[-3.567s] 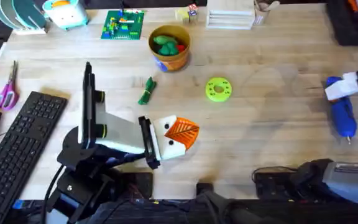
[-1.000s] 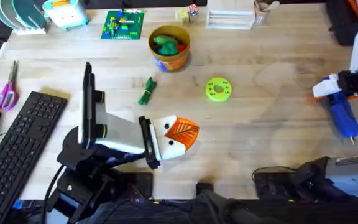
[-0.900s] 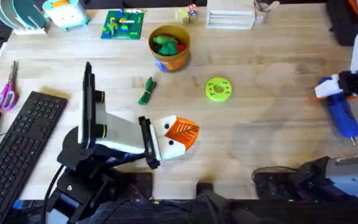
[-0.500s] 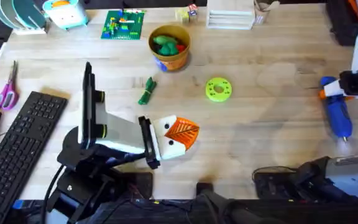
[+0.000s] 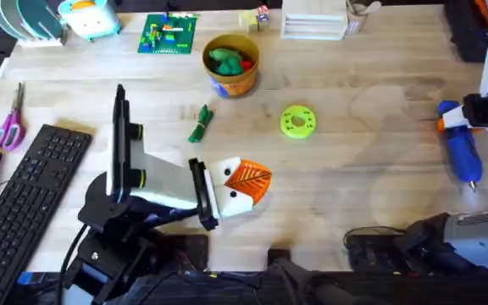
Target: Pick up the gripper from the table and insert it into the empty holder that is missing its gripper. Then pick up a screw, insert it into the mounting hole, and use the screwdriver to tighten it. Finally, clean up the table by picking up the vegetable and placing it into the bucket.
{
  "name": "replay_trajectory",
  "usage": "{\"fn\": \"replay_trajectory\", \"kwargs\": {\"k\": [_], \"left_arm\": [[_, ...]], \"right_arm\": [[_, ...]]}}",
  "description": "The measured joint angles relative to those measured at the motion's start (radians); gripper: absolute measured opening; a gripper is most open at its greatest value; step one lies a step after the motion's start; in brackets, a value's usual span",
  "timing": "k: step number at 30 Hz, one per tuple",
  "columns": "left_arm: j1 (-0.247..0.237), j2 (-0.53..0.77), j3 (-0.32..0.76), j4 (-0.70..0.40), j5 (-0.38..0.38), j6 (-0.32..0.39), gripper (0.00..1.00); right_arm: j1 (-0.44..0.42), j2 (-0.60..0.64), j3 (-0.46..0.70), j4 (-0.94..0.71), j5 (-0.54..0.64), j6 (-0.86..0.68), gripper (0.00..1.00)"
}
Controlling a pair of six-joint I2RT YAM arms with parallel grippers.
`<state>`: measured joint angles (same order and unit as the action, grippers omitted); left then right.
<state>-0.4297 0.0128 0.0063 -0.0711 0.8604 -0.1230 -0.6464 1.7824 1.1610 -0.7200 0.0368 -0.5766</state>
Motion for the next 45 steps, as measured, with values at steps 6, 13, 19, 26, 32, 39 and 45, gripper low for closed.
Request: {"fn": "replay_trajectory", "kwargs": {"k": [6,13,19,26,32,39,45], "left_arm": [[0.0,0.0,0.0,0.0,0.0,0.0,0.009],[0.0,0.0,0.0,0.0,0.0,0.0,0.009],[0.0,0.0,0.0,0.0,0.0,0.0,0.009],[0.0,0.0,0.0,0.0,0.0,0.0,0.009],[0.0,0.0,0.0,0.0,0.0,0.0,0.009],[0.0,0.0,0.0,0.0,0.0,0.0,0.009],[0.0,0.0,0.0,0.0,0.0,0.0,0.009]], "right_arm": [[0.0,-0.038,0.0,0.024,-0.001,0.044,0.085],[0.0,-0.204,0.003,0.126,-0.071,0.195,0.085],[0.008,-0.395,0.004,0.241,-0.165,0.277,0.085],[0.065,-0.601,0.011,0.261,-0.199,0.341,0.085],[0.124,-0.717,0.011,0.267,-0.29,0.386,0.085],[0.235,-0.889,-0.166,0.562,-0.394,0.535,0.085],[0.46,-1.034,-0.435,0.958,-0.499,0.72,0.085]]}}
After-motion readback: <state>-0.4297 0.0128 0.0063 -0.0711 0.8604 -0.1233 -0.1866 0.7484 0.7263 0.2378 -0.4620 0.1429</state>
